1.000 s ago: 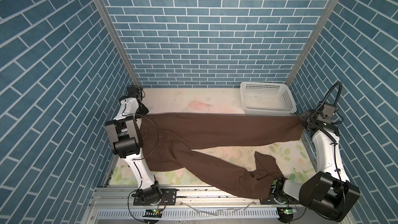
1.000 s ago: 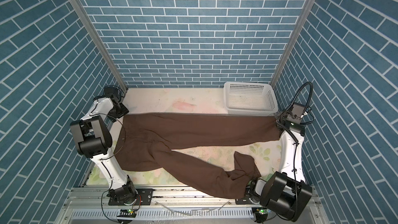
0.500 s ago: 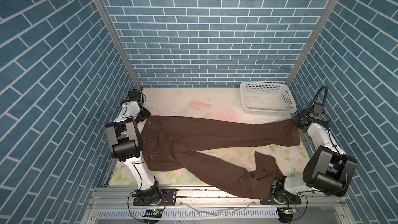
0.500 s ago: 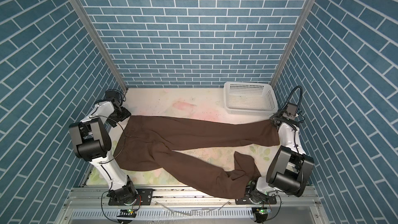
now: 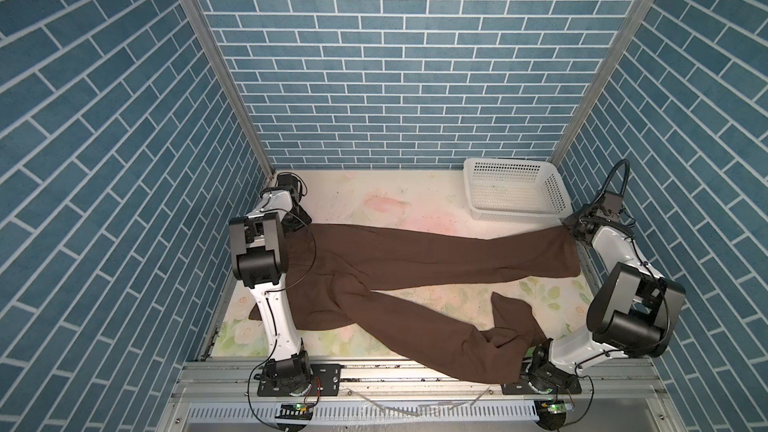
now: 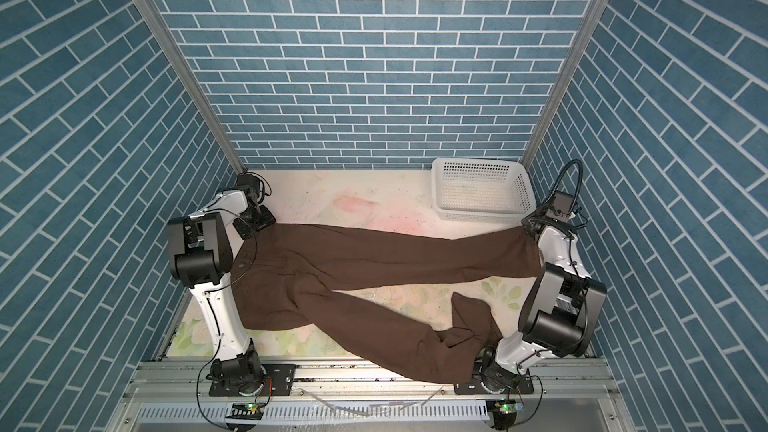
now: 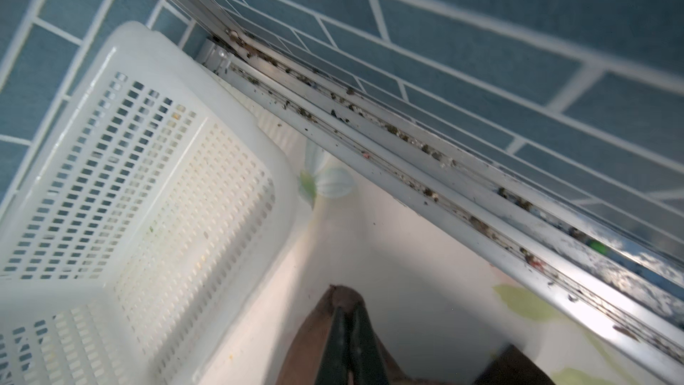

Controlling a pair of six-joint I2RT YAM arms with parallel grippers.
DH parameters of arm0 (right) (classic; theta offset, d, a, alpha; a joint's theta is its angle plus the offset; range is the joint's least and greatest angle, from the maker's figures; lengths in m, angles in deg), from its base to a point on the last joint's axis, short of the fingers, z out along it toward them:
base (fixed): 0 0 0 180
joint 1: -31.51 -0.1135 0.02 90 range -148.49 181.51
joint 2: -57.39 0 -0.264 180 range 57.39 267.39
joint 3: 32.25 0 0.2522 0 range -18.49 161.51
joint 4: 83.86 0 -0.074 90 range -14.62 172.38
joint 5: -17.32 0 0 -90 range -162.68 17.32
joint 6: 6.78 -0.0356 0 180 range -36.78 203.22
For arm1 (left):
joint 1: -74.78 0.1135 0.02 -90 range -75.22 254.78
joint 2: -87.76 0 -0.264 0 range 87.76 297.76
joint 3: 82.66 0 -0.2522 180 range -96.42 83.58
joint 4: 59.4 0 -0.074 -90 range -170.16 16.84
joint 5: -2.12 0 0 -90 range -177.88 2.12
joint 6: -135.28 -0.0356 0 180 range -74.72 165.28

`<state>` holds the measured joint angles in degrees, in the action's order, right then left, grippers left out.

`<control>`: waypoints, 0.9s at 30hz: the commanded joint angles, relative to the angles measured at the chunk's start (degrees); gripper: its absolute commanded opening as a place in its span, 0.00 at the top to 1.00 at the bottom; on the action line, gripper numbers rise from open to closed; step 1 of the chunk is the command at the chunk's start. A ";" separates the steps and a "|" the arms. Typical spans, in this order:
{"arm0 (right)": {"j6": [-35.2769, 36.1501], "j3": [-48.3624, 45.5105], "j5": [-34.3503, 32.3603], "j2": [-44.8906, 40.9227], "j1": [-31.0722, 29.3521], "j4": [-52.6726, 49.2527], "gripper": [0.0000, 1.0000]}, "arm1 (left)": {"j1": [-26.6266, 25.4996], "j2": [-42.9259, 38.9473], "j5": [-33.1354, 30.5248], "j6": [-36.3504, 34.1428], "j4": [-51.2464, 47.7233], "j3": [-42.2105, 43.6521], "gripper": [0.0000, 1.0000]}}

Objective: Fold and stack the trousers

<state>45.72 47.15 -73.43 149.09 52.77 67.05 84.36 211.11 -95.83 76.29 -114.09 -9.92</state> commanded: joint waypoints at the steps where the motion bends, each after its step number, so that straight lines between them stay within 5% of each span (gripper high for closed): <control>1: 0.13 3.97 0.74 3.95 -0.40 1.72 1.00 | 0.23 3.03 -1.76 -1.24 -2.78 -3.04 0.42; 13: 3.87 12.38 1.84 13.53 -3.14 1.55 1.00 | 1.27 5.42 -4.79 -3.27 -6.33 -9.98 0.86; 24: 5.99 16.26 -1.32 16.29 -4.14 1.96 1.00 | 1.52 3.19 -6.82 -4.43 -8.33 -11.88 0.89; 25: 6.83 16.81 -1.68 16.39 -4.12 1.13 0.94 | 1.60 3.25 -7.39 -4.82 -9.20 -12.95 0.89; 27: 8.18 17.48 -2.23 16.04 -4.13 -0.18 0.59 | 1.97 3.26 -8.56 -5.33 -10.70 -14.84 0.89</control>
<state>50.59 60.81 -73.59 165.05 48.55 67.33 85.41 215.99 -100.81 72.27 -122.37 -21.52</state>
